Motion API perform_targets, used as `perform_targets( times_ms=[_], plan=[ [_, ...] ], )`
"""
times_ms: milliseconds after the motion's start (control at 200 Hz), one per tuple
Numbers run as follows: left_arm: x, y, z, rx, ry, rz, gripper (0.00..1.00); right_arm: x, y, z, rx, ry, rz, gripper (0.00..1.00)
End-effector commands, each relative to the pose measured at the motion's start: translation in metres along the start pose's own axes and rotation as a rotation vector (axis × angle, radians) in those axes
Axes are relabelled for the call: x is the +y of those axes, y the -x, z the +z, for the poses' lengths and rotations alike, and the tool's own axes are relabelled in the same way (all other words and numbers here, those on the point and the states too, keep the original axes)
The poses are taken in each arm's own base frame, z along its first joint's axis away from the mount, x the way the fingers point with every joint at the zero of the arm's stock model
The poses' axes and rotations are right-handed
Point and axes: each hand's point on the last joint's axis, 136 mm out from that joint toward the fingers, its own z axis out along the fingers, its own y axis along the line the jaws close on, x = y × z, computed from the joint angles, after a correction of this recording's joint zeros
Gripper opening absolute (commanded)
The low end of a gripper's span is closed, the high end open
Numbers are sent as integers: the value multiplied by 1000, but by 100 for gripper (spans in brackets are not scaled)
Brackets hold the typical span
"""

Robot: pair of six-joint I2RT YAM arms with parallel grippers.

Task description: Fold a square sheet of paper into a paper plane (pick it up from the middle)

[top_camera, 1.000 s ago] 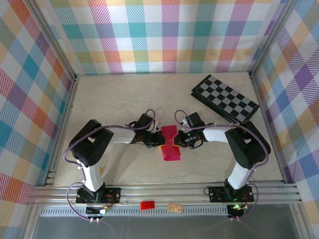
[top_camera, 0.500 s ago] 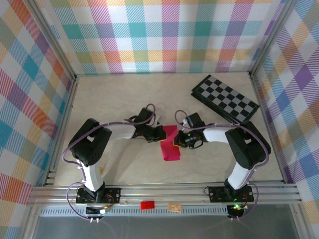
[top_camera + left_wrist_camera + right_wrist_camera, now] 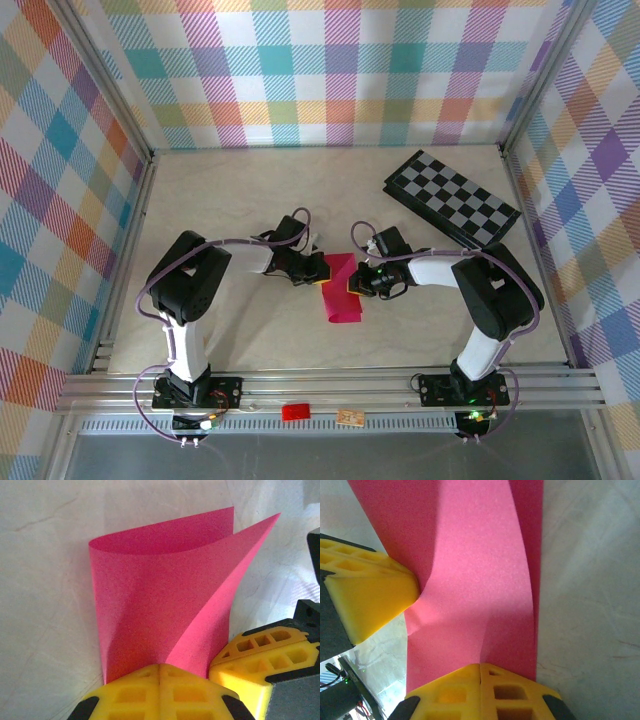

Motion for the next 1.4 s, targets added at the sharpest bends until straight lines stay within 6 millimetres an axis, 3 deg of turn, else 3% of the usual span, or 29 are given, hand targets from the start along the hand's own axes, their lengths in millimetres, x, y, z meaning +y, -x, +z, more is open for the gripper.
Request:
perform_targets(
  times_ms=[0, 140, 265, 420, 595, 795, 1215, 1395],
  plan=[
    [17, -2, -5, 34, 82, -25, 0, -52, -34, 5, 84, -185, 113, 0],
    [-10, 9, -16, 26, 24, 8, 0, -53, -34, 5, 83, -186, 114, 0],
    [-19, 9, -15, 50, -15, 12, 0, -52, -32, 5, 79, -184, 115, 0],
    [-6, 11, -7, 62, 32, 5, 0, -51, -31, 5, 76, -181, 116, 0],
    [21, 16, 4, 50, 119, -21, 0, -51, -32, 5, 79, -182, 112, 0],
    [45, 33, -2, -14, 178, -76, 0, -53, -34, 5, 81, -182, 113, 0],
    [55, 69, -23, -121, 210, -132, 0, -53, -36, 5, 81, -178, 110, 0],
    [26, 75, -41, -172, 127, -124, 0, -52, -35, 4, 74, -176, 107, 0]
  ],
)
